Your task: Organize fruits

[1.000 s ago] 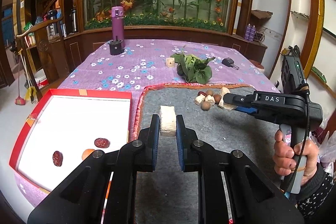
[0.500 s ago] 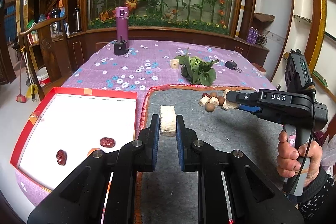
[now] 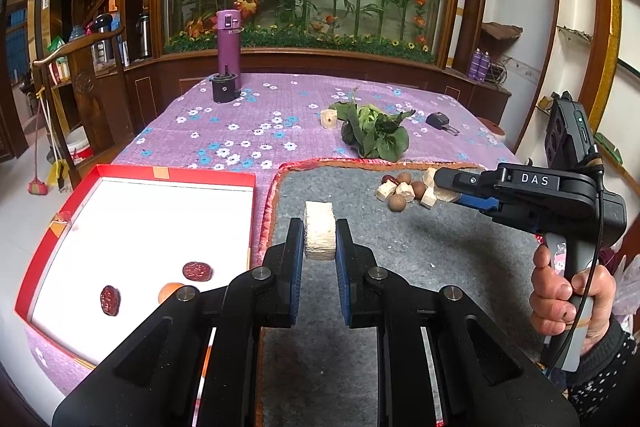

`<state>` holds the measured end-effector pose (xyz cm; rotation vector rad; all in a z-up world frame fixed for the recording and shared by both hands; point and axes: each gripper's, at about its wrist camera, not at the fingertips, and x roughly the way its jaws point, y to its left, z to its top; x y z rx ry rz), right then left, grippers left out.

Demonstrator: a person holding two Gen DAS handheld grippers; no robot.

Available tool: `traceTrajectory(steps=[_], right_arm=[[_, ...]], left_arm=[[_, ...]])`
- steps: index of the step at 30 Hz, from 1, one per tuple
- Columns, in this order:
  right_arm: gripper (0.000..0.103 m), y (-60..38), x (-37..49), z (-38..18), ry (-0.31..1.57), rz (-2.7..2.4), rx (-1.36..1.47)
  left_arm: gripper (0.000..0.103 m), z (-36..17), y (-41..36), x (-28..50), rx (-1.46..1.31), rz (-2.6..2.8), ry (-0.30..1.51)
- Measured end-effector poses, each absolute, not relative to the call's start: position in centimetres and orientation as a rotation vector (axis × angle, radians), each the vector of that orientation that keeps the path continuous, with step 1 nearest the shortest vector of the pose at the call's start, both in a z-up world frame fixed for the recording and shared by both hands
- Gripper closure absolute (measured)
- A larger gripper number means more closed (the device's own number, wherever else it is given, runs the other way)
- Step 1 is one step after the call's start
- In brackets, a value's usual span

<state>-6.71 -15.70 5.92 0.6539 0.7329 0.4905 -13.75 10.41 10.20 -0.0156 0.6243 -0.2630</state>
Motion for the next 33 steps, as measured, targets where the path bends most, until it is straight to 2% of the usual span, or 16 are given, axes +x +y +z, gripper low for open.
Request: traceTrajectory(steps=[33], right_arm=[[0.075, -15.73, -7.16, 6.43, 0.727, 0.490, 0.660]], left_arm=[[0.089, 9.70, 9.88, -13.64, -0.019, -0.296, 0.635]])
